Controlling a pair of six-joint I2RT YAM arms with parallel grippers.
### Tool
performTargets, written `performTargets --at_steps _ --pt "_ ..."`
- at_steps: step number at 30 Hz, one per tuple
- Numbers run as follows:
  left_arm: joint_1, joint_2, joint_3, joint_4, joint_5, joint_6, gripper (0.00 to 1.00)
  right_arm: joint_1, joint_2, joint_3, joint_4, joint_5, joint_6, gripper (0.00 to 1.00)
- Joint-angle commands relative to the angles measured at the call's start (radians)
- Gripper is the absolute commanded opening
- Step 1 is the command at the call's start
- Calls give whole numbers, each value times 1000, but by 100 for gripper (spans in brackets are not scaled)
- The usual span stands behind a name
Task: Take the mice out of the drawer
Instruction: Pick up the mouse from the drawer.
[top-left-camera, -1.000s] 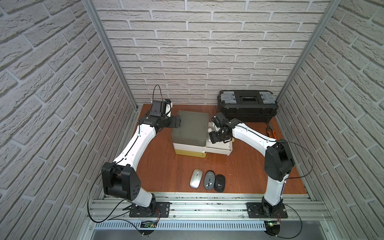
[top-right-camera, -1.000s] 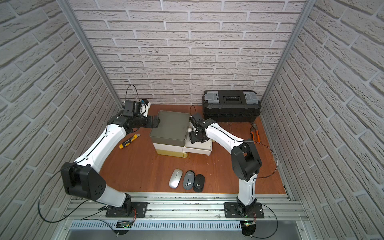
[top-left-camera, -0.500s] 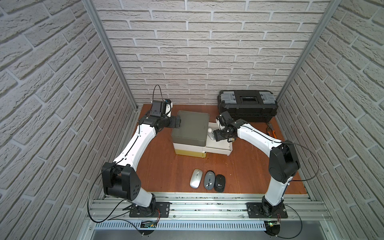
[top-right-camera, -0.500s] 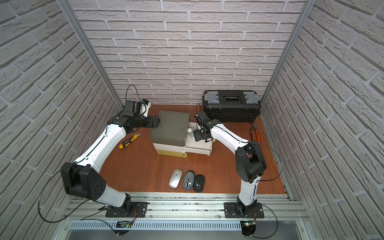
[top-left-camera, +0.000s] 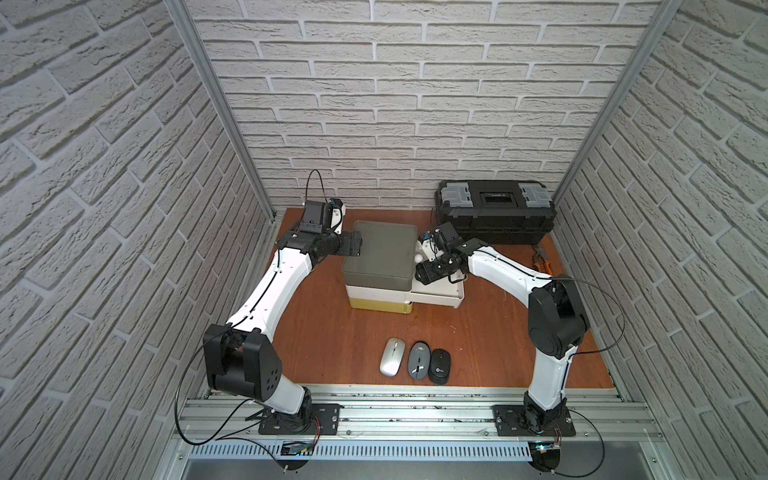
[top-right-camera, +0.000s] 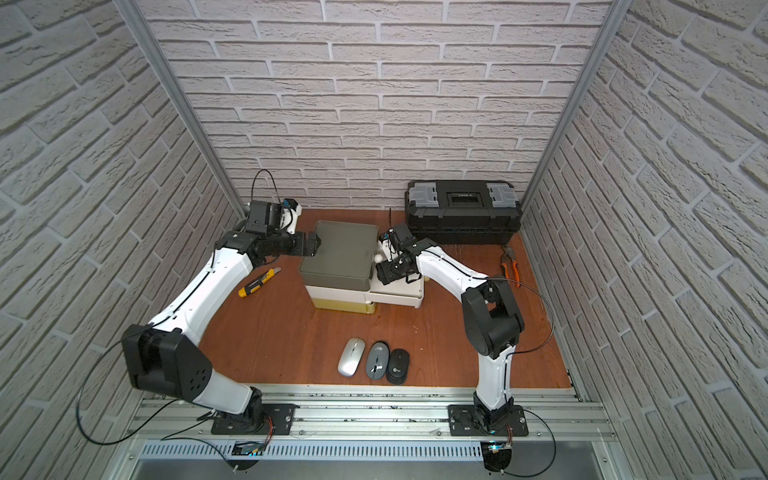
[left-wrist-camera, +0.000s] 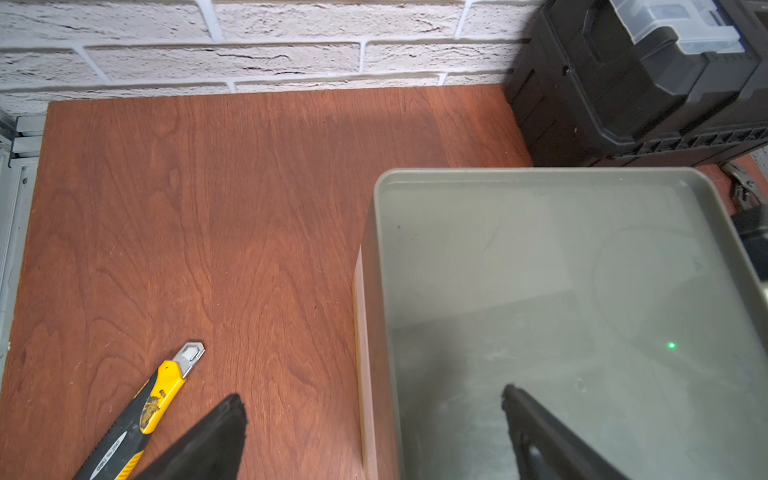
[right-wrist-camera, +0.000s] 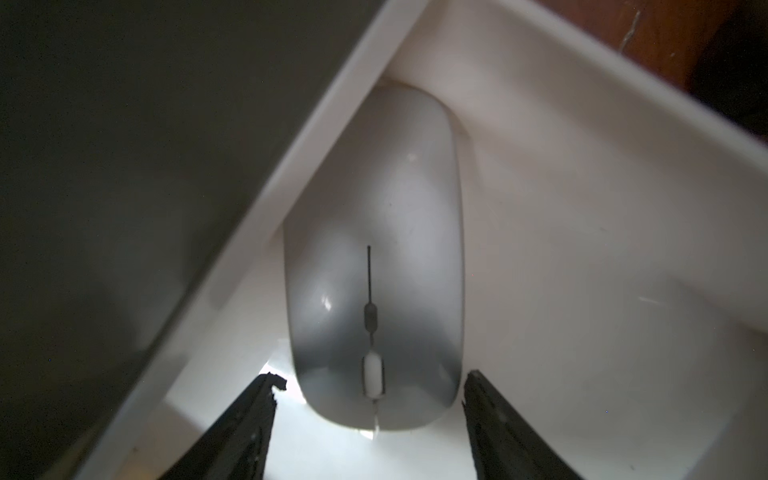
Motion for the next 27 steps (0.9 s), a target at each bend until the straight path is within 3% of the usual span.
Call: performTargets --at_steps 1,11,20,23,27 --pt "-1 19 14 7 9 11 98 -4 11 14 91 -11 -26 73" --pt "-1 38 26 7 17 13 98 -8 25 -30 191 24 -21 69" --pt "-1 38 21 7 17 16 98 -8 -4 -71 236 20 -24 34" --pt "-1 40 21 10 17 15 98 -9 -26 -73 214 32 -23 26" --pt "-1 39 16 15 18 14 98 -8 -55 -65 154 62 -19 23"
